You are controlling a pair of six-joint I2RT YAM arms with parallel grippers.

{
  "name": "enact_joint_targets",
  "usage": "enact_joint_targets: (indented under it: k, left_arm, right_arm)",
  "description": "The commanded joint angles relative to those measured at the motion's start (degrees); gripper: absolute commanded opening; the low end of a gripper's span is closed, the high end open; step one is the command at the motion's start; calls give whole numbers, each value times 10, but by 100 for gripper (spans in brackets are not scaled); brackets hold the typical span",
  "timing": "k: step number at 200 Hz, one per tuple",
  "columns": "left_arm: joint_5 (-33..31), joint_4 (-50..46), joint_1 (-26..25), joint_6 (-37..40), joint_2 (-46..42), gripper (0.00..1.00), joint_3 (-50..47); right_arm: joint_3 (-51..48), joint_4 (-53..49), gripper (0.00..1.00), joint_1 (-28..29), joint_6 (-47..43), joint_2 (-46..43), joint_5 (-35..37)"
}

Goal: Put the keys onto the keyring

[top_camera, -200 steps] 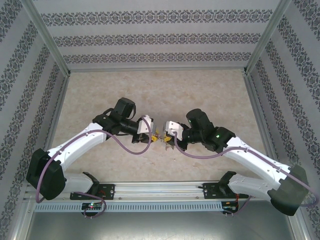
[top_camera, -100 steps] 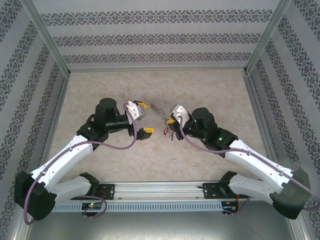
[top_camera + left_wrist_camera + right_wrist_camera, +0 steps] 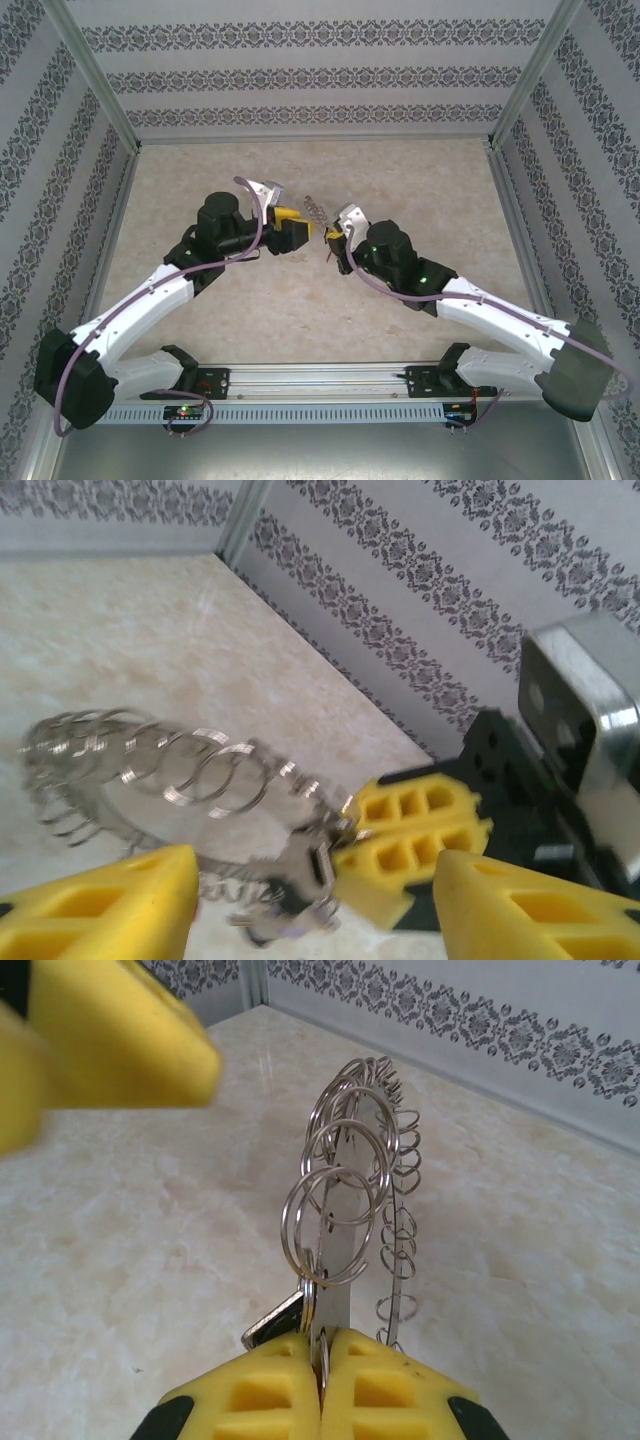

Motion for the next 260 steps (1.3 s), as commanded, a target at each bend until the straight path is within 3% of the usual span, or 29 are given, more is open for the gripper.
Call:
enact_joint_targets:
  k: [1,31,40,53,66,79,96,132,157,194,260]
  left_arm:
    - [10,26,-12,-87,23,50,35]
    - [12,11,-20,-136,47,38,58]
    - [-3,-6,-23,-150,49,32,64]
    - [-24,-19,-23,-176,47,15,62]
    - [-41,-22,-26,-204,44,10,57]
    - [-53,-32,-30,-215,40,12,55]
    - [-85,-66,-35,-215,28,27,56]
    - [-109,-107,-38,-220,18,40,52]
    - [-104,-109,-44,-230,29,39,56]
    - [-120,-128,-53,-235,42,30,68]
    - [-110,-123,-58,-216,50,35,85]
  right_arm:
    - [11,53,0,18,1,12,57]
    - [20,55,0,26,14,31,61]
    - [23,52,0,26,18,34,63]
    - [25,52,0,26,21,37,62]
    - [26,50,0,26,28,41,63]
    - [30,45,0,26,35,47,63]
    - [33,42,0,26,45,54,66]
    - [42,35,0,26,52,66,64]
    - [52,29,0,26,52,74,60]
    - [59,23,0,26,57,79,61]
    - [63,14,0,26,60,86,55]
